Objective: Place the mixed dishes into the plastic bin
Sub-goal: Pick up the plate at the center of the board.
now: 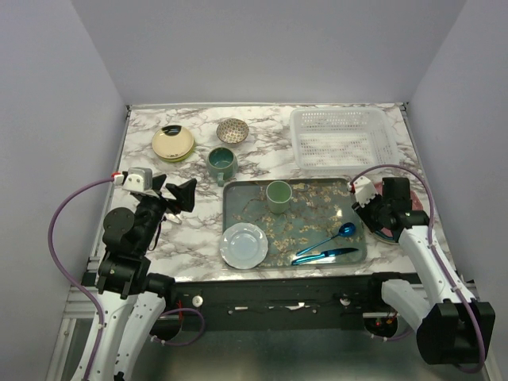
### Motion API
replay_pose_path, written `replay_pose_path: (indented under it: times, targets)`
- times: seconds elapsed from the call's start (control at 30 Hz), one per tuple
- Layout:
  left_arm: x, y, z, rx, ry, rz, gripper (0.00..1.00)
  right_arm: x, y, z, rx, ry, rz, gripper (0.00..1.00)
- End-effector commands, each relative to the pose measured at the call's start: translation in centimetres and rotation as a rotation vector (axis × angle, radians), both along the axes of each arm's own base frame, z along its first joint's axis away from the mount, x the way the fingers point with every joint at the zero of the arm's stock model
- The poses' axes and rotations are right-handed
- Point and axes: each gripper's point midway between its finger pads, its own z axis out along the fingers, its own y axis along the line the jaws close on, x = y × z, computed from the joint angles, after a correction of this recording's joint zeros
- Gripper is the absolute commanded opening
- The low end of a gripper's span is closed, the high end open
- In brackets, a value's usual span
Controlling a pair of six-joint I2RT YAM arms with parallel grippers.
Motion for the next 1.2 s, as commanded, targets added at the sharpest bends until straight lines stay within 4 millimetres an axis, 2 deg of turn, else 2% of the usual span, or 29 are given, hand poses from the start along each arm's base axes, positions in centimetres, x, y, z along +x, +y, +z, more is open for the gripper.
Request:
replay_pose_path:
  times: [0.0, 0.13, 0.43, 0.53, 0.67, 0.83, 1.0, 1.17]
  targets:
    - [-0.1, -0.3, 0.4, -0.006, -0.027, -0.019, 0.99, 1.6, -0.5, 0.8, 0.000, -0.050, -0.049, 0.43]
    - [-0.2, -0.3, 0.4, -0.006, -0.028, -0.022, 0.99, 1.7, -0.6, 0.4, -0.004, -0.042, -0.052, 0.43]
    - [-0.2, -0.4, 0.4, -0.006, -0.027, -0.024, 0.99, 1.6, -0.4, -0.5, 0.005, -0.005, -0.046, 0.33]
    - [-0.2, -0.4, 0.4, -0.004, -0.027, -0.023, 0.99, 1.6, -0.3, -0.6, 0.009, 0.000, -0.045, 0.27]
    - [-0.2, -0.4, 0.4, -0.004, -0.027, -0.023, 0.99, 1.6, -0.3, -0.5, 0.010, 0.000, -0.044, 0.11]
    - [-0.3, -0.8, 0.4, -0.003, -0.029, -0.048, 0.99, 1.6, -0.3, 0.5, 0.002, -0.019, -0.028, 0.01]
    - [-0.4, -1.4, 0.4, -0.009, -0.028, -0.082, 0.99, 1.0, -0.5, 1.5, -0.035, -0.033, 0.013, 0.01]
    - [-0.5, -2.1, 0.7, -0.023, -0.031, -0.123, 0.99, 0.5, -0.5, 4.2, -0.049, -0.102, 0.040, 0.01]
